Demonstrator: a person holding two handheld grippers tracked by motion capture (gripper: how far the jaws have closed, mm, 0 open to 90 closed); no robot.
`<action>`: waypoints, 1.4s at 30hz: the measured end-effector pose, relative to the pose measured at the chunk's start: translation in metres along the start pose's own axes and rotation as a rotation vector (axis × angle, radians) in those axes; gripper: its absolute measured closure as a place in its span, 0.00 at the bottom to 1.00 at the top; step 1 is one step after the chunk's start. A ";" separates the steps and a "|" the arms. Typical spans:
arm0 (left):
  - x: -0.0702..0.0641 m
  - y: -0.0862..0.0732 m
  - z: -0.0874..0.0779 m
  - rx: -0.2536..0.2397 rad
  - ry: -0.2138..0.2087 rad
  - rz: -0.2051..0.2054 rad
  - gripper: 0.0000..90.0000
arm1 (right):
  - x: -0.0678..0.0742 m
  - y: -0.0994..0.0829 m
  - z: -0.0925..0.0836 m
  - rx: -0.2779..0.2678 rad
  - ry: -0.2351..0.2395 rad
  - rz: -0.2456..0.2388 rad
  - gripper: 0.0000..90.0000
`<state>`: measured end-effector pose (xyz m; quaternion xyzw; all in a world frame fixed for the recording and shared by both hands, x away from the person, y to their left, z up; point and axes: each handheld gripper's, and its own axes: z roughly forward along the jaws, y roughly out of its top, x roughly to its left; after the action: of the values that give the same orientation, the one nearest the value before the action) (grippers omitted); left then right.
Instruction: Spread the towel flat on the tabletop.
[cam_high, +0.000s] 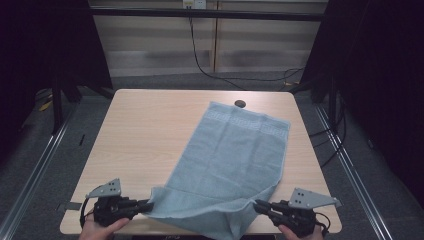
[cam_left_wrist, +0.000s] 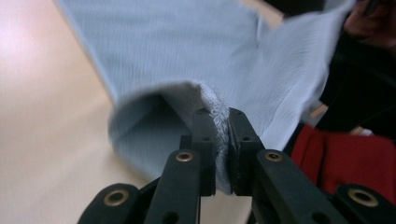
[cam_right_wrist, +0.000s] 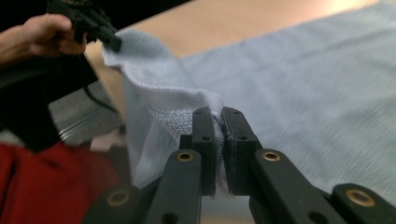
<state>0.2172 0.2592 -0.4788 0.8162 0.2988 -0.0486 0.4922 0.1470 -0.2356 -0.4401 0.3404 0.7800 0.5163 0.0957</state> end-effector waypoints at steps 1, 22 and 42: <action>0.000 -0.004 -0.002 0.005 -0.006 -0.010 0.92 | 0.001 -0.006 -0.001 0.013 0.007 0.007 0.94; 0.072 0.087 0.078 0.049 0.034 0.052 0.58 | -0.070 0.016 0.047 0.092 -0.103 0.069 0.62; 0.062 0.074 0.114 0.165 0.126 0.198 0.96 | -0.090 -0.006 0.087 0.260 -0.270 0.000 0.73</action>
<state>0.3317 0.1665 -0.5034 0.8808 0.2420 0.0269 0.4060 0.2552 -0.2288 -0.5026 0.4159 0.8203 0.3608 0.1547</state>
